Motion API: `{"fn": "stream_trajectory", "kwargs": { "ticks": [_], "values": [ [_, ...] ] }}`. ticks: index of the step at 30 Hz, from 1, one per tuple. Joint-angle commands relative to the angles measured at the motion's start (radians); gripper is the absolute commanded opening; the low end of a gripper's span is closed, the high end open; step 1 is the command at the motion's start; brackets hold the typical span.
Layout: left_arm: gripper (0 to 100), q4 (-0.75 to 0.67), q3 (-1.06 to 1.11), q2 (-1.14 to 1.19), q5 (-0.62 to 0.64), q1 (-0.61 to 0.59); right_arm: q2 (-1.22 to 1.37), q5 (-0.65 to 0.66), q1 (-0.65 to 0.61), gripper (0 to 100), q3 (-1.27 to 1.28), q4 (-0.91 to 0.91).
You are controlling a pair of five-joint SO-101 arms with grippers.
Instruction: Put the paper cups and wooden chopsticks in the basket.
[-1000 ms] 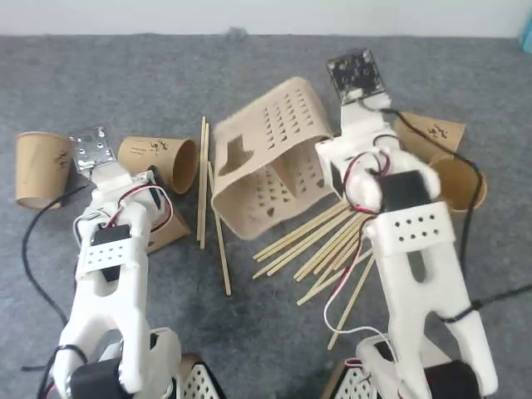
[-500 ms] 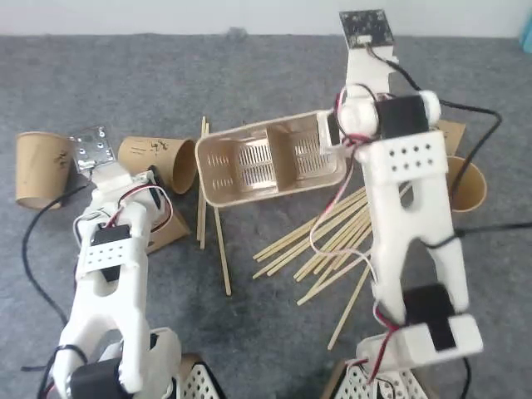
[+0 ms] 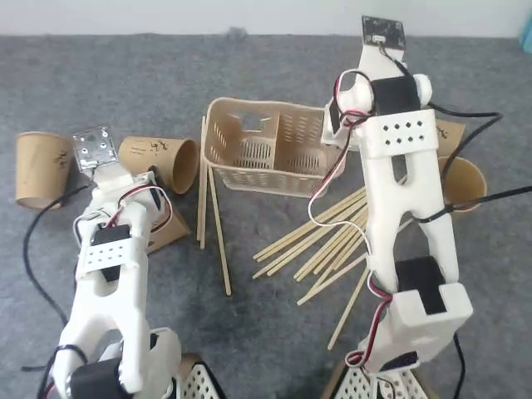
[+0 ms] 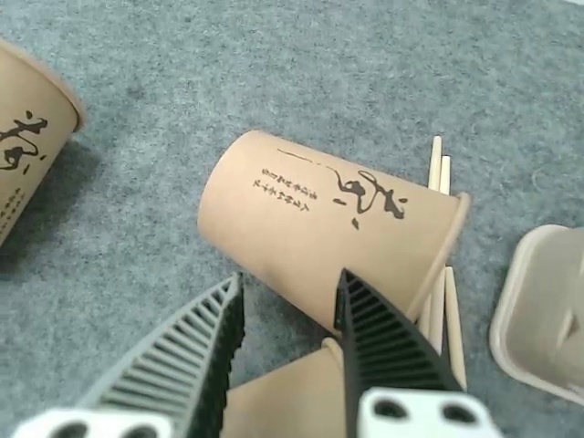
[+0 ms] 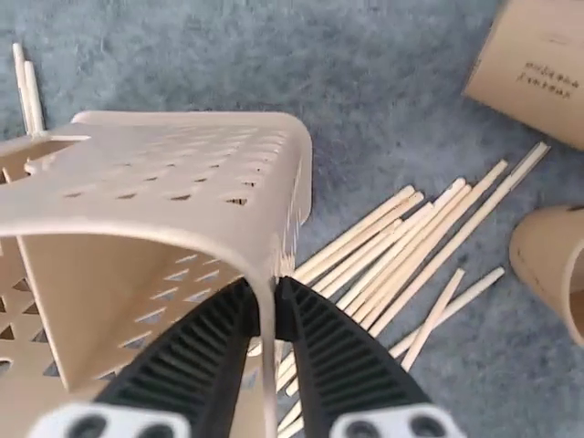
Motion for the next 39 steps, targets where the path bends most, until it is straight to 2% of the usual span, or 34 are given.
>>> {"fn": "stream_trajectory", "kwargs": {
  "ticks": [1, 7, 12, 14, 21, 28, 34, 37, 39],
  "values": [
    [16, -0.006, -0.044, -0.020, -0.008, -0.002, -0.004, -0.038, 0.004, 1.0, -0.041, 0.041],
    [16, -0.005, -0.044, -0.020, -0.008, -0.002, 0.002, 0.011, 0.013, 3.7, -0.041, 0.012],
    [16, -0.005, -0.044, -0.020, -0.008, -0.002, 0.001, 0.083, 0.007, 26.1, -0.043, -0.022],
    [16, -0.005, -0.044, -0.020, -0.008, -0.002, -0.008, 0.097, 0.007, 30.3, -0.043, -0.058],
    [16, -0.005, -0.044, -0.020, -0.009, 0.000, -0.065, 0.097, -0.019, 29.2, -0.195, -0.085],
    [16, -0.005, -0.044, -0.020, -0.009, 0.000, -0.173, 0.100, -0.070, 29.2, -0.342, 0.062],
    [16, -0.005, -0.044, -0.020, -0.009, 0.000, -0.452, 0.252, -0.079, 29.0, -0.072, 0.064],
    [16, -0.005, -0.044, -0.020, -0.009, -0.002, -0.651, 0.262, -0.058, 23.9, 0.120, 0.062],
    [16, -0.005, -0.044, -0.020, -0.009, -0.002, -0.783, 0.282, 0.001, 18.3, 0.249, 0.059]
  ]
}}
